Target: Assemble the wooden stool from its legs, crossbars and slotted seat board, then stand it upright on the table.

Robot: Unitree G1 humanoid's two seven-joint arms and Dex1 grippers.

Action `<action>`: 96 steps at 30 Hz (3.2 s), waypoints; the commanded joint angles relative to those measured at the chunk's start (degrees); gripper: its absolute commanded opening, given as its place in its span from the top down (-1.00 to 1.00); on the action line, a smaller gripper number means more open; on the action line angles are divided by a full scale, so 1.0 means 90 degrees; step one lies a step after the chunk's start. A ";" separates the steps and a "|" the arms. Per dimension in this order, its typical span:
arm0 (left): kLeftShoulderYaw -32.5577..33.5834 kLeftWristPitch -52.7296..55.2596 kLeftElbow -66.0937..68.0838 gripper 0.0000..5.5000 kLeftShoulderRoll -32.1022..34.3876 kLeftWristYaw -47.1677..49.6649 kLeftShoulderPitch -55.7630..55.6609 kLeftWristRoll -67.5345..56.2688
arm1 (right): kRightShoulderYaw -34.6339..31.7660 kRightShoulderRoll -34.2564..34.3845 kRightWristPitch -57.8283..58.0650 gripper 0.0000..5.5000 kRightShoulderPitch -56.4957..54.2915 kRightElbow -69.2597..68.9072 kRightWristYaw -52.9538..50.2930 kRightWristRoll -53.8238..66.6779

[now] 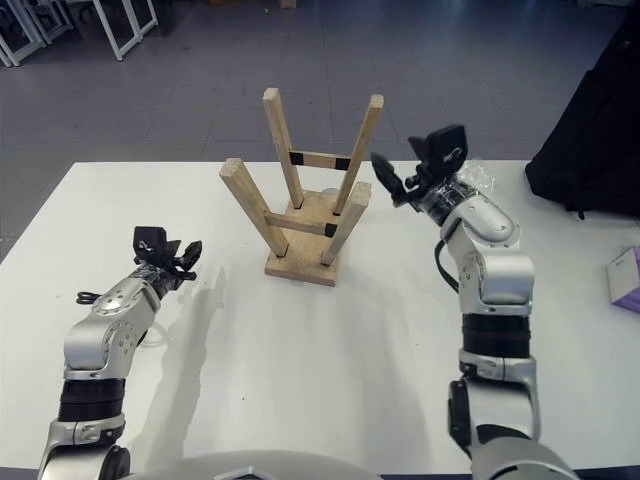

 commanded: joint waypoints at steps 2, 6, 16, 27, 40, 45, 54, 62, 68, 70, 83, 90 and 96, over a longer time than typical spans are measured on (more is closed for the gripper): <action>-0.0087 0.0048 -0.0069 0.16 -0.0129 0.0038 0.0032 0.0168 | -0.0782 0.1149 0.0611 -0.33 -0.1655 -0.2122 -0.2131 0.2165; -0.0019 0.0118 -0.0106 0.16 -0.0180 0.0019 0.0065 0.0184 | -0.0717 0.1273 0.0656 -0.33 -0.1529 -0.2292 -0.2661 0.2493; -0.0029 0.0069 0.0084 0.16 -0.0293 0.0024 -0.0336 0.0242 | 0.1068 0.1948 -0.0005 -0.33 0.0896 -0.1553 -0.2287 0.1243; 0.0039 -0.0025 -0.0046 0.16 -0.0532 0.0105 0.0053 0.0276 | 0.0774 -0.0727 -0.0641 -0.33 0.0669 -0.0547 -0.0777 -0.0006; 0.0147 -0.0132 0.0377 0.16 -0.0232 -0.0120 -0.0188 0.0390 | 0.3277 0.0349 -0.1290 -0.33 0.0755 -0.1372 0.1094 -0.0559; 0.0173 -0.0118 0.0322 0.16 -0.0254 -0.0120 -0.0136 0.0393 | 0.2510 0.0320 -0.1027 -0.33 0.0509 -0.0435 0.0485 -0.0973; 0.0597 -0.0169 0.0204 0.16 0.0688 -0.1249 -0.0300 0.0013 | 0.2245 0.0578 -0.0183 -0.33 0.0653 -0.1473 0.0521 -0.0184; 0.0772 -0.0228 0.0424 -0.15 0.3074 -0.5422 -0.0988 -0.1394 | 0.0503 -0.1549 0.1356 -0.34 0.0682 -0.1204 0.2088 0.1348; 0.0173 -0.0762 0.1817 -0.28 0.3155 -0.6430 -0.2367 -0.1102 | 0.0848 -0.2847 0.0985 -0.34 0.0343 0.0510 0.3756 0.0863; 0.0111 -0.0883 0.2134 -0.28 0.3093 -0.6577 -0.2567 -0.1098 | 0.1362 -0.2606 0.0357 -0.34 -0.0362 0.1679 0.4086 0.0323; -0.0884 -0.1741 0.5077 -0.20 0.2361 -0.8129 -0.4652 -0.0284 | 0.2293 -0.1084 -0.1358 -0.34 -0.2552 0.5180 0.5375 -0.0981; -0.0951 -0.1631 0.5470 0.20 0.2372 -0.8814 -0.4802 -0.0223 | 0.2326 -0.0691 -0.1665 -0.27 -0.2771 0.5403 0.5588 -0.1180; -0.1097 -0.1464 0.5252 0.44 0.2509 -0.9453 -0.4653 -0.0239 | 0.2396 -0.1051 -0.0267 0.12 -0.2330 0.4154 0.6622 -0.0580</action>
